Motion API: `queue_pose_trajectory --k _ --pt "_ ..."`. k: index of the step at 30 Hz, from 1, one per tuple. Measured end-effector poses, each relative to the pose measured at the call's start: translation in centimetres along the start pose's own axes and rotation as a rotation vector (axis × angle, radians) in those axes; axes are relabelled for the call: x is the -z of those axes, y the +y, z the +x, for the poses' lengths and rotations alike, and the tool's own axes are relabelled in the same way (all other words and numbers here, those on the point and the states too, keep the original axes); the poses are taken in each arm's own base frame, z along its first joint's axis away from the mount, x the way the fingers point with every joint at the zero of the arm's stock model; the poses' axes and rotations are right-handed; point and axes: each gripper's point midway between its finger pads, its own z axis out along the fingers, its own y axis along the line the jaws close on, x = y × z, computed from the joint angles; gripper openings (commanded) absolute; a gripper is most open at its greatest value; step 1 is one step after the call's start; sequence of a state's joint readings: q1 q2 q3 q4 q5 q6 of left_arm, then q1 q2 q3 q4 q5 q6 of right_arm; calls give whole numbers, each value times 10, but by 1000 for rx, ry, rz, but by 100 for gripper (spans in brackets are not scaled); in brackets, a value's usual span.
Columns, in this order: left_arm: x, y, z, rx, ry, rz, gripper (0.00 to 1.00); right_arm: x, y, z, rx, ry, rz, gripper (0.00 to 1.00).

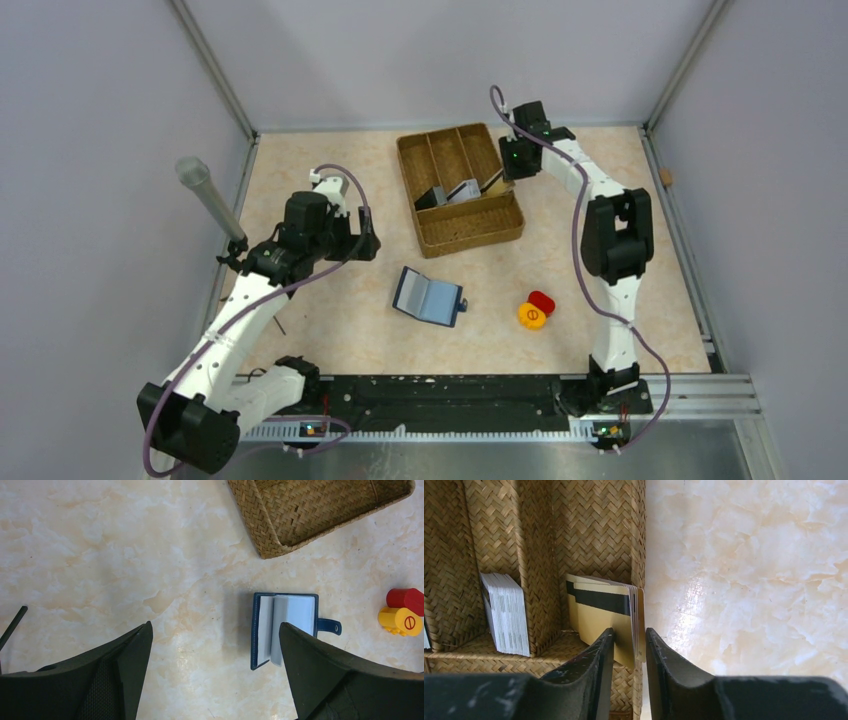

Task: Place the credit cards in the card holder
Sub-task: Pick up the credit card from the storage box, then insert the credit card into the card holder.

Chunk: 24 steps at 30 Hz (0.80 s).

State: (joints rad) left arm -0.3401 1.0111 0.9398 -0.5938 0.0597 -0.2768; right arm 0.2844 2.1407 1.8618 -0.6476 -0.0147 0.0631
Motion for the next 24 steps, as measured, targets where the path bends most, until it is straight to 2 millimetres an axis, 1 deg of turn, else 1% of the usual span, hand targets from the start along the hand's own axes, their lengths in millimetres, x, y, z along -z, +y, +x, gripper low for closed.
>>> queue_pose_trajectory --k 4,6,8,15,18,21,24 --pt "0 0 0 0 1 1 99 2 -1 -2 1 -3 3 15" --pt "0 0 0 0 1 3 99 4 0 -3 0 -8 1 13" --pt "0 -1 0 0 1 3 99 7 0 -5 0 -13 -2 8" --pt "0 0 0 0 1 3 99 11 2 -10 -1 -22 -10 0" --pt "0 -1 0 0 1 3 99 15 3 -12 -1 -29 -16 0" --pt "0 -1 0 -1 0 7 99 24 7 -16 -3 -42 -39 0" --pt "1 -5 0 -15 1 34 99 43 15 -26 -5 -75 -76 0"
